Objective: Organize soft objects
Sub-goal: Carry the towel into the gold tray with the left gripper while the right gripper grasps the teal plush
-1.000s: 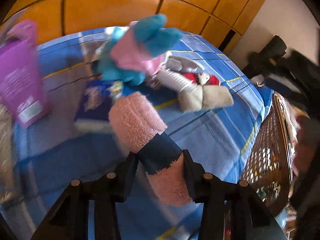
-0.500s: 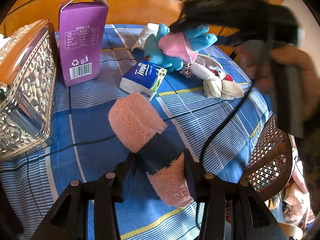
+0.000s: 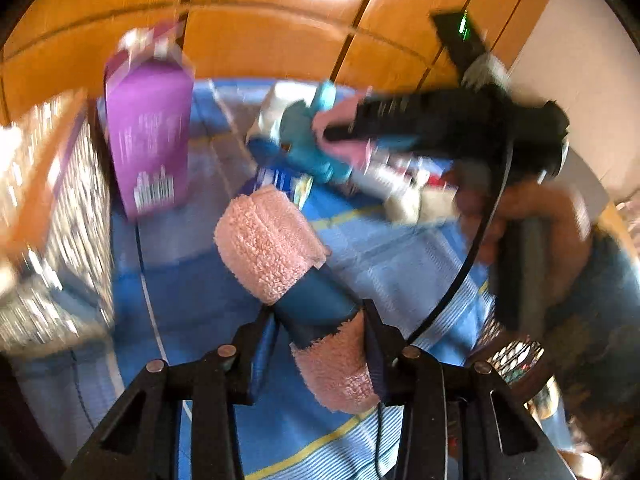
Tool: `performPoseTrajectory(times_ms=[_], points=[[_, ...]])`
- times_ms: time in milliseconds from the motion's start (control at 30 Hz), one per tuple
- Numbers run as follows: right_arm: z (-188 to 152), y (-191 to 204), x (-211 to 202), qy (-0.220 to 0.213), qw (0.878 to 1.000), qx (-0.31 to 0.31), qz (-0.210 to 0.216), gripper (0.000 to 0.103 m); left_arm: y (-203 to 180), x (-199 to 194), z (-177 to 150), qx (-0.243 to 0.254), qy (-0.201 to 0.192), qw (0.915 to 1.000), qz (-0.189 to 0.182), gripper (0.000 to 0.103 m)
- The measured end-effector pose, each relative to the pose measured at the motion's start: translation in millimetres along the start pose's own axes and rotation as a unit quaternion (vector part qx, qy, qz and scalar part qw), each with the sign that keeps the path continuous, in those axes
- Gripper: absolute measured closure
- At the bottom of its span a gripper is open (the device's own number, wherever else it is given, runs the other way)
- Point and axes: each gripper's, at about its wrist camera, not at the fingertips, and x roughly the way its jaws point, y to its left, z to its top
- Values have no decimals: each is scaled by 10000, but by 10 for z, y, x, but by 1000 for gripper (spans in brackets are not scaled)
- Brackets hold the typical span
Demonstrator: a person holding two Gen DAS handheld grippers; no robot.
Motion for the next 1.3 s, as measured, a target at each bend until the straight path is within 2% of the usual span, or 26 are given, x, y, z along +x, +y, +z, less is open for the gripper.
performPoseTrajectory(times_ms=[167, 333, 433, 533, 633, 700, 800, 933, 1000, 1133, 1233, 1300], points=[[-18, -6, 13, 85, 10000, -6, 32, 82, -144, -186, 533, 226, -420, 9989, 10, 63], [-29, 23, 50, 141, 9998, -115, 4, 82, -165, -272, 1331, 329, -806, 9961, 168, 63], [-48, 40, 83, 206, 9995, -228, -41, 82, 104, -349, 1770, 1, -1106, 9922, 572, 62], [-56, 90, 101, 226, 9991, -360, -36, 82, 574, -614, 1913, -591, -1435, 9821, 1063, 62], [-68, 169, 134, 257, 9980, -579, -82, 81, 1045, -997, 1712, -1011, -1713, 9667, 1610, 62], [-90, 219, 152, 298, 9970, -710, -125, 81, 1324, -1272, 1463, -1328, -1838, 9556, 1882, 62], [-118, 264, 163, 316, 9957, -847, -188, 81, 1715, -1594, 954, -1802, -1903, 9378, 2278, 62], [-126, 257, 156, 293, 9960, -817, -220, 81, 2172, -1818, 155, -2511, -1766, 9163, 2573, 62], [-130, 261, 150, 285, 9960, -807, -255, 81, 2289, -1819, -140, -2714, -1641, 9112, 2627, 62], [-139, 277, 147, 249, 9955, -846, -337, 81, 2458, -1676, -647, -3084, -1324, 9070, 2544, 62], [-156, 297, 164, 230, 9943, -938, -442, 81, 2517, -1515, -810, -3161, -1102, 9105, 2426, 60], [-170, 322, 165, 189, 9936, -1003, -481, 81, 2514, -1409, -792, -3159, -1053, 9124, 2381, 57]])
